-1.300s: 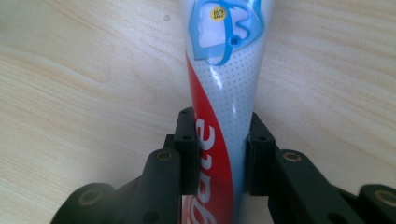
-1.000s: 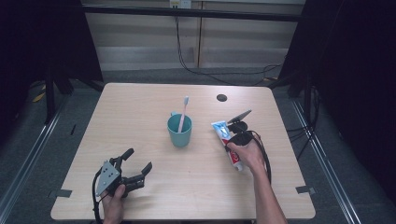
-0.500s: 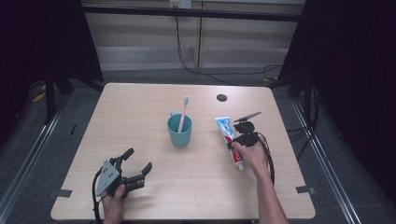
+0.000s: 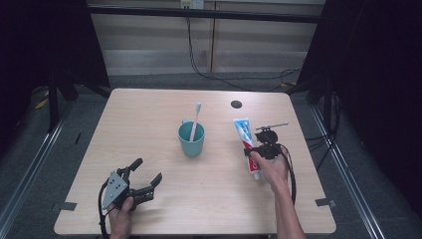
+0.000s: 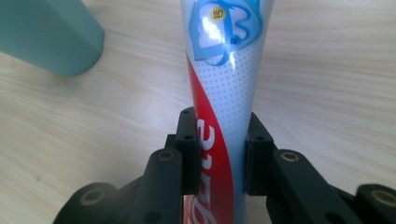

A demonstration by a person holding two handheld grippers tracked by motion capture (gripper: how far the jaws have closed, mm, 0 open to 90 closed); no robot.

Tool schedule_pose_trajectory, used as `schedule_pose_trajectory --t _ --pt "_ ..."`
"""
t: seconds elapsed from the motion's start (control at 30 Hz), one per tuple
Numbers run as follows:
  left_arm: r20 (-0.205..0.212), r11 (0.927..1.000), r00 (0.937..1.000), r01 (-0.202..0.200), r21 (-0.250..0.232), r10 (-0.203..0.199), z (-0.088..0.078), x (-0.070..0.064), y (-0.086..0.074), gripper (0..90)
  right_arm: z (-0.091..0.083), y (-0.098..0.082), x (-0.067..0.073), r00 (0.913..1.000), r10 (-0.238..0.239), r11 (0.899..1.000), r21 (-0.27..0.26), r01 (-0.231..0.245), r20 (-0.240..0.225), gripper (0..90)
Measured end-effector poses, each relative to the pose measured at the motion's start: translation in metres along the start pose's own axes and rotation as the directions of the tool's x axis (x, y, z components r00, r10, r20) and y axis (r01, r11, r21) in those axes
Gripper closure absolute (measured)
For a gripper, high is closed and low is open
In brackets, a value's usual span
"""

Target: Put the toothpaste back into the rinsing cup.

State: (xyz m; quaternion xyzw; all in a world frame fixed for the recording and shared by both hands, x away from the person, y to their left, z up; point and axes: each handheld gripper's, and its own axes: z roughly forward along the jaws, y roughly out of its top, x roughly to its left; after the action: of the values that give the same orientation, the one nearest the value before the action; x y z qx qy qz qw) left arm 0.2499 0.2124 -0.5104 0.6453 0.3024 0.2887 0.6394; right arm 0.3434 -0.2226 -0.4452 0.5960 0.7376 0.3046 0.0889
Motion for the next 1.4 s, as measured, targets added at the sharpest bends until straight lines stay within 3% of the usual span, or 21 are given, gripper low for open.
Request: schedule_pose_trajectory --t 0.27,0.47,0.63,0.83,1.4 --pt "0.000 1.0000 1.0000 0.000 0.000 0.000 0.000 0.000 0.000 15.8 -0.010 -0.001 0.004 0.9993 -0.028 0.992 -0.126 0.025 -0.023 73.0" --pt "0.000 1.0000 1.0000 0.000 0.000 0.000 0.000 0.000 0.000 15.7 -0.018 -0.005 0.008 0.9965 -0.073 0.968 -0.243 0.062 -0.040 72.9" --pt "0.000 1.0000 1.0000 0.000 0.000 0.000 0.000 0.000 0.000 15.7 -0.022 -0.008 0.010 0.9957 -0.076 0.955 -0.290 0.058 -0.053 72.9" --pt "0.001 1.0000 1.0000 -0.006 0.003 0.006 0.000 0.001 0.000 15.8 -0.027 -0.010 0.010 0.9965 -0.065 0.932 -0.360 0.042 -0.052 72.8" --pt "0.002 1.0000 1.0000 -0.004 0.002 0.004 0.000 0.000 0.000 15.8 -0.042 -0.012 0.016 0.9890 -0.118 0.844 -0.533 0.053 -0.089 72.7"
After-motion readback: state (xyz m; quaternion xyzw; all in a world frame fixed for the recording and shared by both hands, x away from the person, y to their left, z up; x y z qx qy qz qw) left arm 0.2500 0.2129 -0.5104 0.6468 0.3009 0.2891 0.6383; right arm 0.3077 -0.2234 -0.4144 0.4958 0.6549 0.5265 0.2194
